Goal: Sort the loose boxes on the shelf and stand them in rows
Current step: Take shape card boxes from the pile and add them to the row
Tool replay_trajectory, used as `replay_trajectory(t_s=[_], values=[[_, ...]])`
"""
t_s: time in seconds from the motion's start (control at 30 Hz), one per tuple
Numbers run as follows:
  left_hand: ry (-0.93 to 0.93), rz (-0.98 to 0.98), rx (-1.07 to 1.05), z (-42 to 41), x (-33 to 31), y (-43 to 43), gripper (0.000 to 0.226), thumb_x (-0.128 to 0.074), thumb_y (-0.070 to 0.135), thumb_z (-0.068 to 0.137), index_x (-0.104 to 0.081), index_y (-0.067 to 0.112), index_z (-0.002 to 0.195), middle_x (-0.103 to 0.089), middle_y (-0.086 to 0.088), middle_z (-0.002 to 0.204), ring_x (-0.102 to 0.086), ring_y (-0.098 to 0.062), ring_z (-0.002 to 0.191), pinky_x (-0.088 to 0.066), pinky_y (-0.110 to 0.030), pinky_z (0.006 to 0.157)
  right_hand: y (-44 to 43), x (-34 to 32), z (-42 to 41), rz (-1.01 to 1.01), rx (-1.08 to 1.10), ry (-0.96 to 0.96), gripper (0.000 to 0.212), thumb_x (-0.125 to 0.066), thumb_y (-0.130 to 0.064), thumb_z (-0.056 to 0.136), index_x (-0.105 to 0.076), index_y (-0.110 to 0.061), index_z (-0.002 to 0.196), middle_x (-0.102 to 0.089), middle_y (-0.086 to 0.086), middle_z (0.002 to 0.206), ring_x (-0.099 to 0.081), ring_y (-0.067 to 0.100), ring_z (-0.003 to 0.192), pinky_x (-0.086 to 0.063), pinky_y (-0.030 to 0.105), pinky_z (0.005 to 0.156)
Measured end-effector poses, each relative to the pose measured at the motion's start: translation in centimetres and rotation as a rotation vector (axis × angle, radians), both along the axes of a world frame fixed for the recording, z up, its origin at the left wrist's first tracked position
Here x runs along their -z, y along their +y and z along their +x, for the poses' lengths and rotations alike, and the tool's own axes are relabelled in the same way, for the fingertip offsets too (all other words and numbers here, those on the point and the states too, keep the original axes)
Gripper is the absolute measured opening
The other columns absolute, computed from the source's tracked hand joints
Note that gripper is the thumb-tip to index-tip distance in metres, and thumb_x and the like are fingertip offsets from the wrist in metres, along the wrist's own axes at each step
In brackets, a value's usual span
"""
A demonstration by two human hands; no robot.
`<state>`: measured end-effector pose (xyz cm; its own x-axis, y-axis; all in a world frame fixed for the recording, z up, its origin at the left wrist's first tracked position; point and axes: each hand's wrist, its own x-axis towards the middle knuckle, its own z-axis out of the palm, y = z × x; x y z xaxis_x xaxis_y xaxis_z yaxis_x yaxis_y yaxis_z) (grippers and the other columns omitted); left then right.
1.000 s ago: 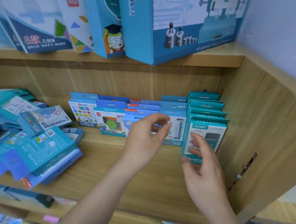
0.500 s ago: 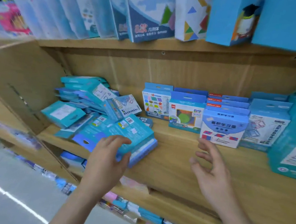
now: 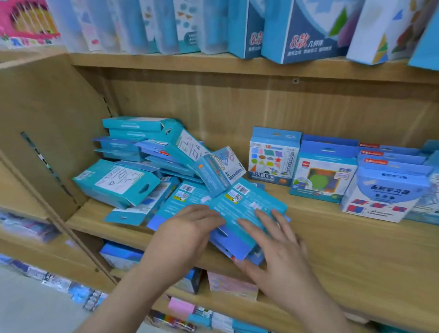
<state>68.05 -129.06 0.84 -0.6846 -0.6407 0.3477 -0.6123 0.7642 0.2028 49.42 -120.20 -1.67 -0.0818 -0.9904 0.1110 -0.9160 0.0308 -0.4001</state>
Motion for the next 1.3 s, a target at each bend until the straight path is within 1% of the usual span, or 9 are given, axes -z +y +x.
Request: replay_trajectory(t_s=[0.17, 0.3, 0.43, 0.57, 0.73, 0.9, 1.03, 1.17, 1.3], values=[[0.186, 0.289, -0.06, 0.6, 1.1, -0.6, 0.073, -0.055, 0.001, 0.081, -0.034, 0.04, 0.139, -0.03, 0.011, 0.151, -0.029, -0.008, 0.138, -0.035, -0.027, 0.106, -0.6, 0.4, 0.0, -0.133, -0.061, -0.004, 0.054, -0.021, -0.059, 0.087, -0.045, -0.048, 0.133, -0.032, -0.022, 0.149, -0.017, 0.01, 0.144, -0.032, 0.04, 0.108], [0.491, 0.118, -0.066, 0.7, 1.4, -0.3, 0.062, -0.065, -0.003, 0.075, -0.045, 0.032, 0.122, -0.048, 0.009, 0.126, -0.049, -0.012, 0.116, -0.046, -0.029, 0.09, -1.7, -1.1, -1.4, -0.38, 0.178, -0.803, 0.018, -0.051, -0.028, 0.096, -0.067, -0.035, 0.095, -0.068, -0.028, 0.093, -0.058, -0.01, 0.091, -0.046, 0.015, 0.079], [0.106, 0.126, 0.096, 0.1, 3.8, 0.0, 0.058, -0.07, 0.04, 0.067, -0.049, 0.039, 0.121, -0.049, 0.007, 0.133, -0.047, -0.015, 0.122, -0.047, -0.032, 0.095, -2.8, -4.0, -4.5, -0.513, 0.477, -1.276, 0.025, -0.049, -0.026, 0.098, -0.068, -0.017, 0.085, -0.073, -0.009, 0.082, -0.065, 0.003, 0.073, -0.051, 0.021, 0.064], [-0.113, 0.081, 0.164, -0.6, 4.9, -0.4, 0.059, -0.067, 0.056, 0.059, -0.054, 0.04, 0.114, -0.06, 0.009, 0.122, -0.055, -0.01, 0.11, -0.051, -0.04, 0.092, -2.4, -4.1, -6.4, -0.477, 0.629, -1.525, 0.02, -0.05, -0.026, 0.097, -0.065, -0.013, 0.099, -0.073, 0.0, 0.088, -0.066, 0.011, 0.067, -0.049, 0.027, 0.062], [-0.208, -0.018, 0.131, -1.3, 5.0, 0.4, 0.051, -0.049, 0.063, 0.068, -0.069, 0.034, 0.104, -0.067, 0.006, 0.116, -0.063, -0.014, 0.105, -0.034, -0.04, 0.102, -1.5, -2.8, -7.0, -0.52, 0.715, -1.6, 0.016, -0.049, -0.026, 0.098, -0.063, -0.019, 0.093, -0.073, -0.005, 0.081, -0.067, 0.008, 0.062, -0.05, 0.025, 0.058], [-0.315, -0.033, 0.103, -2.9, 4.9, 2.8, 0.097, -0.033, 0.082, 0.053, -0.072, 0.011, 0.107, -0.062, -0.004, 0.127, -0.063, -0.02, 0.11, -0.042, -0.043, 0.096, -0.6, -2.7, -7.3, -0.62, 0.721, -1.574, 0.019, -0.05, -0.024, 0.097, -0.063, -0.018, 0.084, -0.073, -0.007, 0.071, -0.067, 0.006, 0.058, -0.052, 0.02, 0.051], [-0.314, -0.039, 0.098, -2.7, 6.7, 4.2, 0.08, -0.041, 0.053, 0.071, -0.046, -0.004, 0.126, -0.007, -0.017, 0.157, -0.06, -0.03, 0.114, -0.054, -0.047, 0.078, 1.1, -2.3, -7.8, -0.752, 0.62, -1.287, 0.025, -0.046, -0.017, 0.099, -0.063, -0.014, 0.081, -0.072, -0.013, 0.067, -0.066, 0.001, 0.06, -0.051, 0.016, 0.053], [-0.348, -0.018, 0.099, -3.0, 7.7, 4.2, 0.102, -0.061, 0.062, 0.051, -0.041, -0.005, 0.126, -0.041, -0.026, 0.142, -0.058, -0.04, 0.114, -0.056, -0.051, 0.074, 2.6, -0.2, -8.7, -0.711, 0.502, -1.101, 0.016, -0.055, -0.025, 0.093, -0.066, -0.015, 0.085, -0.07, -0.014, 0.07, -0.063, -0.002, 0.065, -0.05, 0.016, 0.057], [-0.358, -0.083, 0.093, -3.3, 7.9, 4.4, 0.054, -0.005, 0.029, 0.1, -0.042, 0.0, 0.126, -0.053, -0.029, 0.128, -0.057, -0.045, 0.112, -0.056, -0.055, 0.069, 4.1, 1.1, -9.3, -0.563, 0.431, -0.773, 0.041, -0.067, -0.054, 0.071, -0.061, -0.033, 0.106, -0.065, -0.02, 0.099, -0.061, 0.0, 0.091, -0.048, 0.014, 0.077]])
